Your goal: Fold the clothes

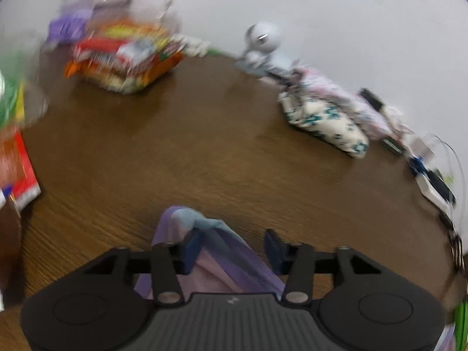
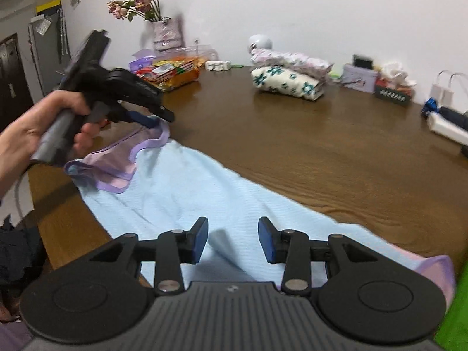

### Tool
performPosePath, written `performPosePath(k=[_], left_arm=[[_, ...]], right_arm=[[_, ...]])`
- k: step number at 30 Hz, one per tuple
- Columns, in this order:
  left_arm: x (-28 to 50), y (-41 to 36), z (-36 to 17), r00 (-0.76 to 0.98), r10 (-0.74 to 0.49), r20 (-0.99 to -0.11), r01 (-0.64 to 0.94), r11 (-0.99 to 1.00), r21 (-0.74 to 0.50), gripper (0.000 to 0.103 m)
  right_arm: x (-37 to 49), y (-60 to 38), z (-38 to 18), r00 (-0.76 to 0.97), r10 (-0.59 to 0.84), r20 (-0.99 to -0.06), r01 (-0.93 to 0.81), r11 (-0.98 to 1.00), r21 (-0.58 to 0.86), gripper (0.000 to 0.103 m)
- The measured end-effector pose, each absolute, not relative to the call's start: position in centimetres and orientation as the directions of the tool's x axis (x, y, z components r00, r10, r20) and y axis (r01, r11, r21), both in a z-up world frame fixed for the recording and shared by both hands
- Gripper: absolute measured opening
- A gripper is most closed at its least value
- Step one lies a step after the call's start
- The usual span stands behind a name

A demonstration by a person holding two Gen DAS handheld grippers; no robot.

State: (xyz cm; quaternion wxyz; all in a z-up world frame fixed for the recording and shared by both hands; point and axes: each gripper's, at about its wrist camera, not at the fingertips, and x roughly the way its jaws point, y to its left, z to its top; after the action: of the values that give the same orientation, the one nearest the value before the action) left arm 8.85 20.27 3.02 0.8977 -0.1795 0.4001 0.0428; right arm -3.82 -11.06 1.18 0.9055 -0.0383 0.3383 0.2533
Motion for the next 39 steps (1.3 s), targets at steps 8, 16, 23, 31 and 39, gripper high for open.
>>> performPosePath(k=[8, 16, 23, 31, 39], left_arm=[[3.3, 21.3, 2.5, 0.832, -0.192, -0.521, -0.101, 0.871, -0.481, 0.001], [-0.7, 24.1, 1.6, 0.826, -0.054, -0.561, -0.268, 0.838, -0.476, 0.015], [-2.1, 15.4, 4.6, 0.829, -0.195, -0.525, 0.003, 0.938, -0.345, 0.045], [-2.8, 12.3, 1.3, 0.756, -0.159, -0.635, 0.041, 0.98, -0.196, 0.035], [-4.1, 14.0, 2.7, 0.773, -0.228, -0.593, 0.056, 0.954, -0.295, 0.047]], right_arm=[[-3.3, -10.8, -0.3, 0.625, 0.414, -0.662, -0.465, 0.878, 0.11, 0.038], [-3.8, -10.6, -0.6, 0.646, 0.398, -0.651, -0.458, 0.885, 0.086, 0.039], [-4.7, -12.5, 1.1, 0.675, 0.438, -0.594, -0.431, 0.887, 0.165, 0.039], [-3.9, -14.7, 1.2, 0.701, 0.41, -0.584, -0.362, 0.909, 0.204, 0.039], [-4.3, -13.0, -0.8, 0.683, 0.385, -0.621, -0.388, 0.911, 0.138, 0.04]])
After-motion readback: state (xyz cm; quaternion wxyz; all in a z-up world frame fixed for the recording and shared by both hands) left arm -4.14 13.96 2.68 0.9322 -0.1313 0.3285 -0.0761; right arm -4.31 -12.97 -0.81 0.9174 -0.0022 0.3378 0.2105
